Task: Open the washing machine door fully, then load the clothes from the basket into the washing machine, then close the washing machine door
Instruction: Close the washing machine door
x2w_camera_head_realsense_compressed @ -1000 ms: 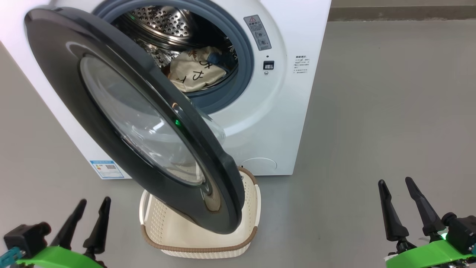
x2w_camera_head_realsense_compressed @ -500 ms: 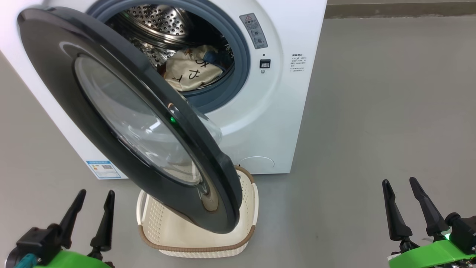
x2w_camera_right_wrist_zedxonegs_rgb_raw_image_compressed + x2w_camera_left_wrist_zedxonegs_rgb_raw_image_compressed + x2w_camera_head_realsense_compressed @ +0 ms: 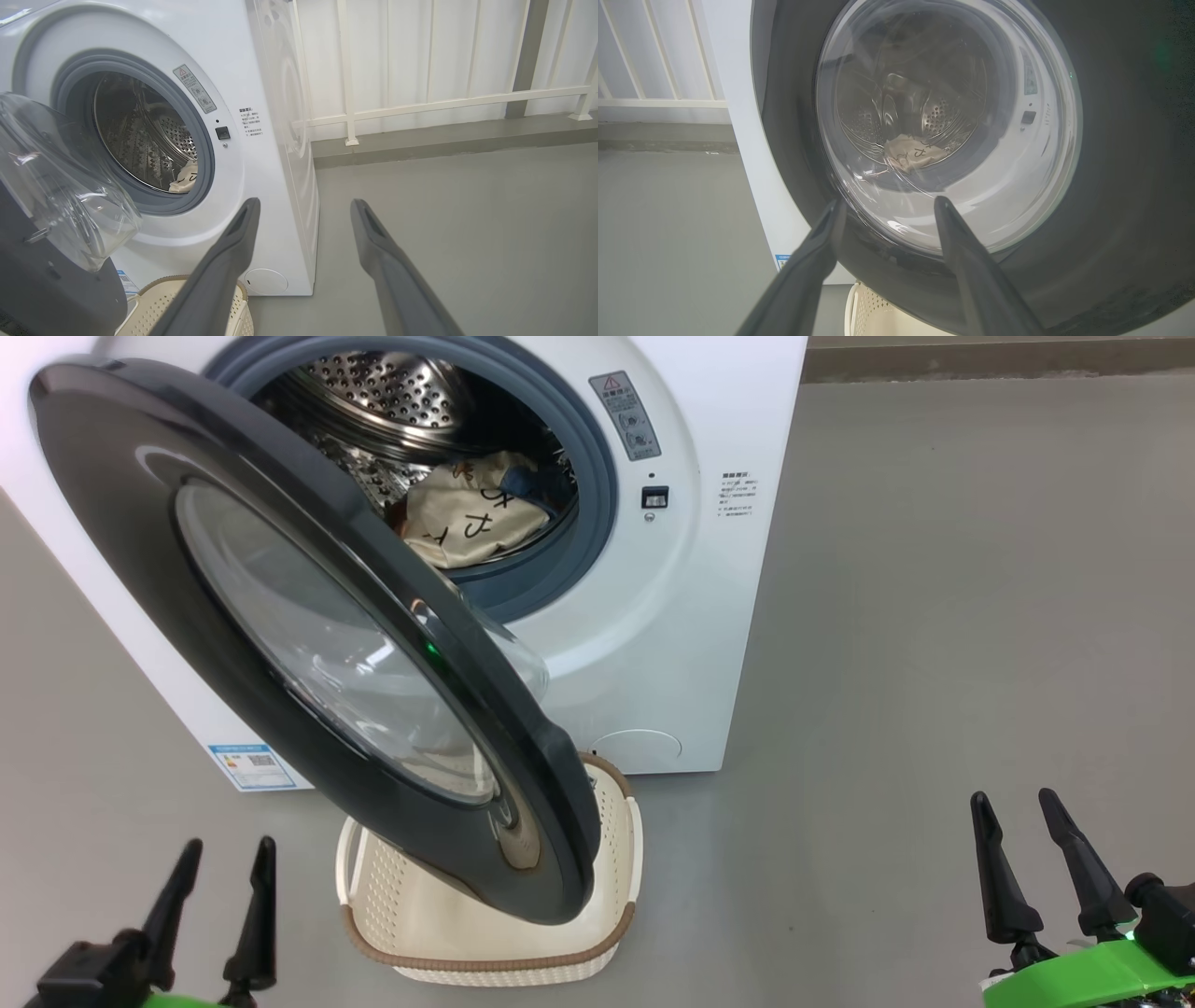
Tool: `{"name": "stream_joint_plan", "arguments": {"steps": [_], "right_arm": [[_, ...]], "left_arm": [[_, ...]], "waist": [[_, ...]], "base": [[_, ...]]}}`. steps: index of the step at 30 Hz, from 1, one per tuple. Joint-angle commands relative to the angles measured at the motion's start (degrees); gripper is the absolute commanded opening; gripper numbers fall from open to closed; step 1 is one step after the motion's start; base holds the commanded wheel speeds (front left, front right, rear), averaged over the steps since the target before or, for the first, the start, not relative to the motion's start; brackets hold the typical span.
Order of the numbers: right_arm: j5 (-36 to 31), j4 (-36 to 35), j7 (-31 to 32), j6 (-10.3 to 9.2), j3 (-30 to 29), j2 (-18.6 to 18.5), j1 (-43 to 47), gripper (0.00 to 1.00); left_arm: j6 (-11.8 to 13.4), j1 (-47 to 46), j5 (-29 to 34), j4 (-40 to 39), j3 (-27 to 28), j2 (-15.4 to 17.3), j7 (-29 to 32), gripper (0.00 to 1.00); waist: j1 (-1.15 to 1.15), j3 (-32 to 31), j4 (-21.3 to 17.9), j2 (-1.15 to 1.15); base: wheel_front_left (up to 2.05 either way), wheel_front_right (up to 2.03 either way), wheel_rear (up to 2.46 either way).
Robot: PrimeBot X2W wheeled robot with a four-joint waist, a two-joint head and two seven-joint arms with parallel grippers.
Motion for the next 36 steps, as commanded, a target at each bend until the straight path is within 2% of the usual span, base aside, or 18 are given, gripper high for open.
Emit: {"name": "stream_joint_plan", "arguments": {"steps": [1, 25, 26, 27, 28, 29, 30, 36], "right_arm": [[-0.25, -1.03, -0.28, 0.25, 0.96, -0.94, 0.02, 1.00], [-0.61, -1.32, -0.28, 0.25, 0.51, -1.16, -0.10, 1.00], [-0.61, -1.33, -0.28, 0.25, 0.55, -1.13, -0.14, 0.80], [-0.63, -1.35, -0.28, 0.25, 0.65, -1.07, -0.20, 0.50], [-0.64, -1.38, -0.28, 0.25, 0.81, -1.07, -0.28, 0.42], [-0.61, -1.40, -0.28, 0.25, 0.94, -1.12, -0.39, 0.26], [-0.56, -1.45, -0.28, 0.25, 1.08, -1.20, -0.54, 0.02], [-0.25, -2.69, -0.28, 0.25, 2.32, -1.52, -2.25, 0.00]], "left_arm": [[0.03, -0.40, 0.80, -1.31, 2.21, 0.96, -0.38, 1.00], [0.03, 0.34, 0.61, -1.31, 1.49, 1.02, -0.38, 1.00], [0.03, 0.42, 0.59, -1.36, 1.51, 0.93, -0.38, 1.00], [0.03, 0.51, 0.60, -1.43, 1.51, 0.84, -0.38, 1.00], [0.03, 0.63, 0.62, -1.51, 1.50, 0.76, -0.38, 1.00], [0.03, 0.76, 0.64, -1.60, 1.53, 0.68, -0.38, 1.00], [0.03, 0.89, 0.67, -1.71, 1.57, 0.61, -0.38, 1.00], [0.03, 1.60, 0.95, -2.79, 2.05, -0.13, -0.38, 1.00]], "waist": [[0.00, 0.00, -0.01, 0.00], [0.00, 0.00, 0.72, 0.00], [0.00, -0.02, 0.80, 0.00], [0.00, -0.04, 0.88, 0.00], [0.00, -0.09, 0.96, 0.00], [0.00, -0.14, 1.05, 0.00], [0.00, -0.16, 1.15, 0.00], [0.00, -0.38, 2.27, 0.00]], "base": [[0.00, 0.00, 0.00], [0.00, 0.00, 0.00], [0.00, 0.00, 0.00], [0.00, 0.00, 0.00], [0.00, 0.00, 0.00], [0.00, 0.00, 0.00], [0.00, 0.00, 0.00], [0.00, 0.00, 0.00]]}}
